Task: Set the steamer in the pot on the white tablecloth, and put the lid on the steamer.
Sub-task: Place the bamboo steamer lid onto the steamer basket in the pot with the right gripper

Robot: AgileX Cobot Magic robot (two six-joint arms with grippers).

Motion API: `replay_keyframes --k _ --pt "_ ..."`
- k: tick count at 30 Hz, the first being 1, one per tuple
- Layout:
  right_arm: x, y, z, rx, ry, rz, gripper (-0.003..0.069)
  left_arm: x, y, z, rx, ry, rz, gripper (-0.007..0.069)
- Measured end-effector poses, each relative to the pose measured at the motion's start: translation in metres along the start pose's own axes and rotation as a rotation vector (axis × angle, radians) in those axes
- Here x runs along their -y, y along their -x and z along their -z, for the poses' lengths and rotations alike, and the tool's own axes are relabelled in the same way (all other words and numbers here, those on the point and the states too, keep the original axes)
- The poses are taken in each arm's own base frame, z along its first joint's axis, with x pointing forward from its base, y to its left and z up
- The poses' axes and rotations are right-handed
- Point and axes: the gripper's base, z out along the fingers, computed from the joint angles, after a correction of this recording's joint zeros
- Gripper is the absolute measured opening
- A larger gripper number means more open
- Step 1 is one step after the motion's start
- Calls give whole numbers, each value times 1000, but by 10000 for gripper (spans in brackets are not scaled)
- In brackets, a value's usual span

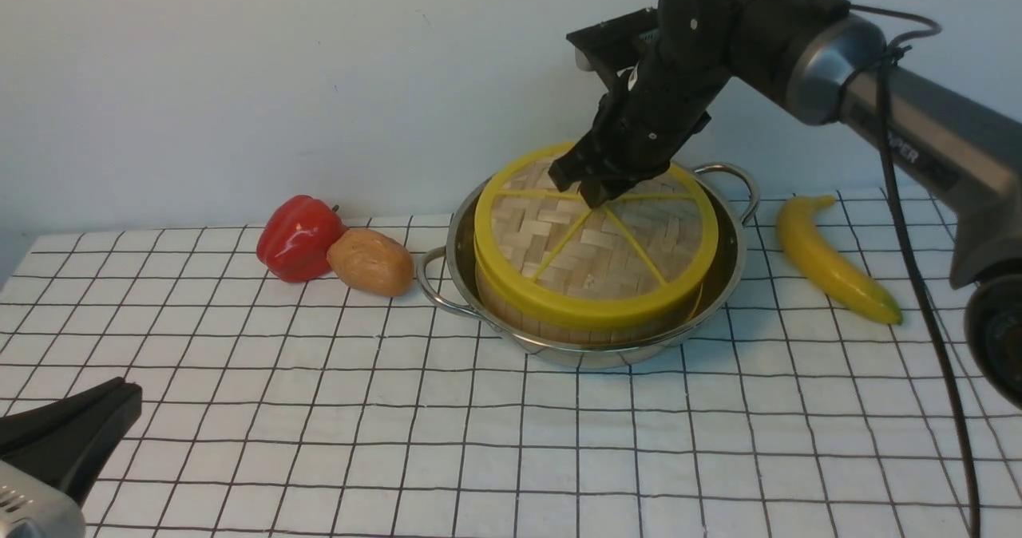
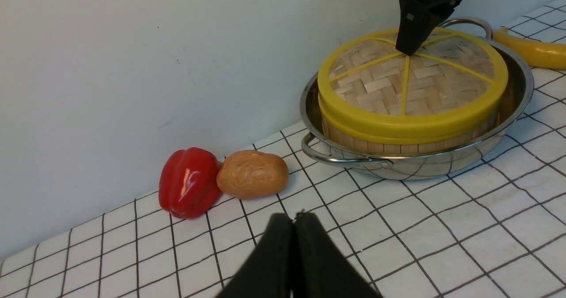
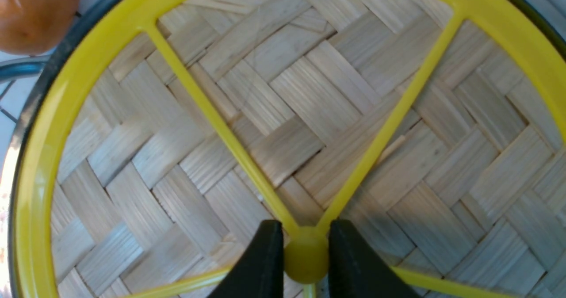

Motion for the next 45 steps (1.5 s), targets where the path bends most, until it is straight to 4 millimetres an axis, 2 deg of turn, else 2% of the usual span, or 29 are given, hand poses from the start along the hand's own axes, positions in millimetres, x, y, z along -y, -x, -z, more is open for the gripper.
replay_keyframes --k 11,39,45 --pt "0 4 0 43 -1 0 146 0 0 0 0 0 0 -8" --pt "0 2 0 25 0 0 146 0 0 0 0 0 0 -8" --pt "0 0 -7 9 9 -7 146 0 0 0 0 0 0 -8"
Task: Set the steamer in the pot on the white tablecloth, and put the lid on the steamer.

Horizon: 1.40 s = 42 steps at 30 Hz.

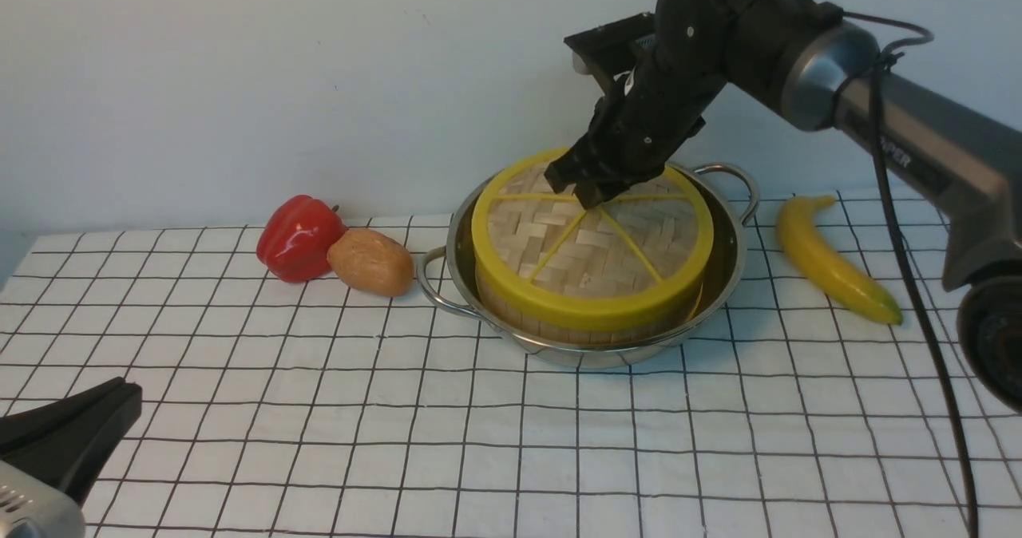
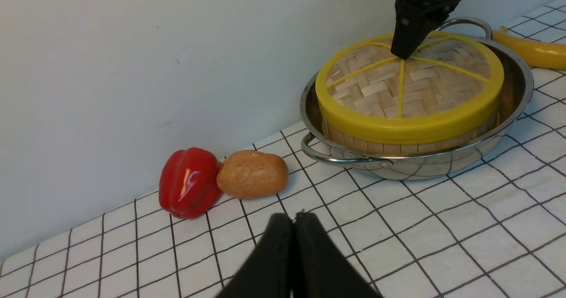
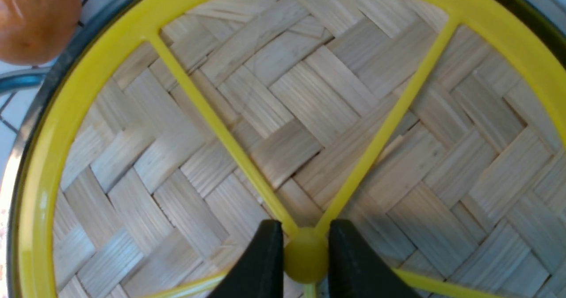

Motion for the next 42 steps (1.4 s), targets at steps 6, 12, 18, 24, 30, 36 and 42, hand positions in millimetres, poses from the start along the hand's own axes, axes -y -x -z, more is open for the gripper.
replay_keyframes --k 6,12,18,24,30,36,42 --pt "0 0 0 0 0 0 146 0 0 0 0 0 0 -8" --pt "0 0 0 -1 0 -4 146 0 0 0 0 0 0 -8" --pt "0 -2 0 -27 0 -30 249 0 0 0 0 0 0 -8" --pt "-1 -2 6 -26 1 -29 510 0 0 0 0 0 0 -8" --pt "-8 11 75 89 7 -22 629 0 0 0 2 0 0 -8" --pt "-17 16 175 279 10 1 570 -1 3 0 36 7 0 -8" --pt "-17 -17 322 552 -13 0 363 -1 7 0 73 13 0 1"
